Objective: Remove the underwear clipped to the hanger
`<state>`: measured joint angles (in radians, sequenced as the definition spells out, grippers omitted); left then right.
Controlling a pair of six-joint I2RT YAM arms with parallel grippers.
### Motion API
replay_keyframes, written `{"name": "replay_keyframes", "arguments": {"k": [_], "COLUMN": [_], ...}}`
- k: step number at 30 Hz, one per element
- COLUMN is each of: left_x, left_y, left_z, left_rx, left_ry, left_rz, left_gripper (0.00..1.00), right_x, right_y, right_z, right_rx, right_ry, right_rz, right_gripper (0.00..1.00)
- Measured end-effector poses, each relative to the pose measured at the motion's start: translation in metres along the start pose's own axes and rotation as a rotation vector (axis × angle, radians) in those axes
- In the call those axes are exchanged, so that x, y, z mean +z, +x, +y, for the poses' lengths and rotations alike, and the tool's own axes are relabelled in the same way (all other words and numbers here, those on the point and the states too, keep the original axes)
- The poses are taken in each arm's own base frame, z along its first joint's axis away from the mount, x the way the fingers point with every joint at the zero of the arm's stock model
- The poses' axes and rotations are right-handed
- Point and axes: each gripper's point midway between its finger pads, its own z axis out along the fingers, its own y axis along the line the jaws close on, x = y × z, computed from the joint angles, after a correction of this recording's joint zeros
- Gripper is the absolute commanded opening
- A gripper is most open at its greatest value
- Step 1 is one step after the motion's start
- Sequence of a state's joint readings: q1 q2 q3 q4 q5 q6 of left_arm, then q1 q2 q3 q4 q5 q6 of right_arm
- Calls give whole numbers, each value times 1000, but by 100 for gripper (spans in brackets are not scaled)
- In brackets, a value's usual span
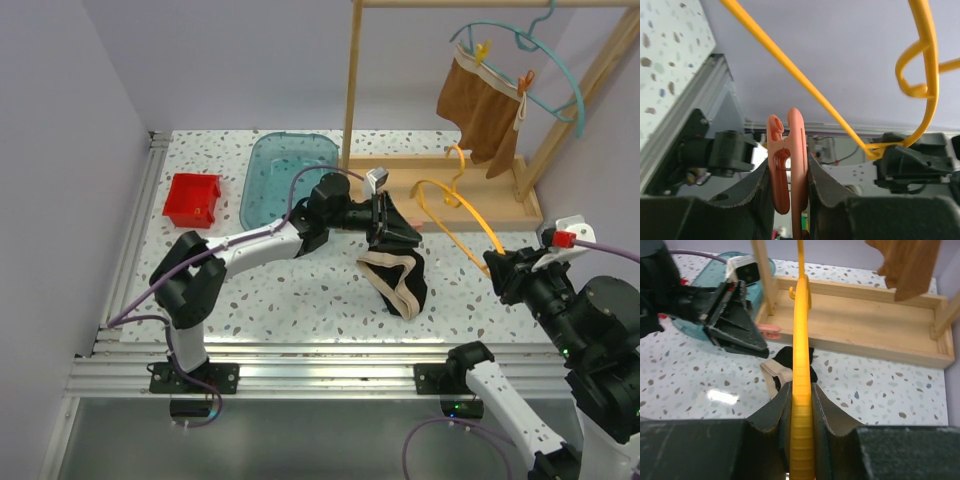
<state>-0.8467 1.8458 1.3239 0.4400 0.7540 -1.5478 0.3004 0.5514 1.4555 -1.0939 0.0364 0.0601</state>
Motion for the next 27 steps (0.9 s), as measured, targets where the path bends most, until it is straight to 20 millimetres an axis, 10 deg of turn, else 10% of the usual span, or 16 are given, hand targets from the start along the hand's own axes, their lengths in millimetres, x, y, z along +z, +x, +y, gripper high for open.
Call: {"name": "replay_keyframes", "arguments": {"k": [9, 12, 20, 27], "left_x": [-35, -97, -371, -467], "left_y": [-16, -30, -115, -159], "left_z": [-2, 10, 43, 77], "left_rx": [238, 270, 228, 142], "left_ry": [-240, -396, -810, -1055], "left_rz": [-105, -248, -915, -1048], "left_gripper": [0, 0, 0, 0], "right_x": [14, 15, 15, 16], "right_y": [27, 36, 39, 44], "right_z": [-27, -27, -23, -17], "right_rx": [173, 227, 276, 281], "right_ry": [209, 231, 222, 186], "right_rz": [93, 119, 122, 139], "right_gripper": [0, 0, 0, 0]}}
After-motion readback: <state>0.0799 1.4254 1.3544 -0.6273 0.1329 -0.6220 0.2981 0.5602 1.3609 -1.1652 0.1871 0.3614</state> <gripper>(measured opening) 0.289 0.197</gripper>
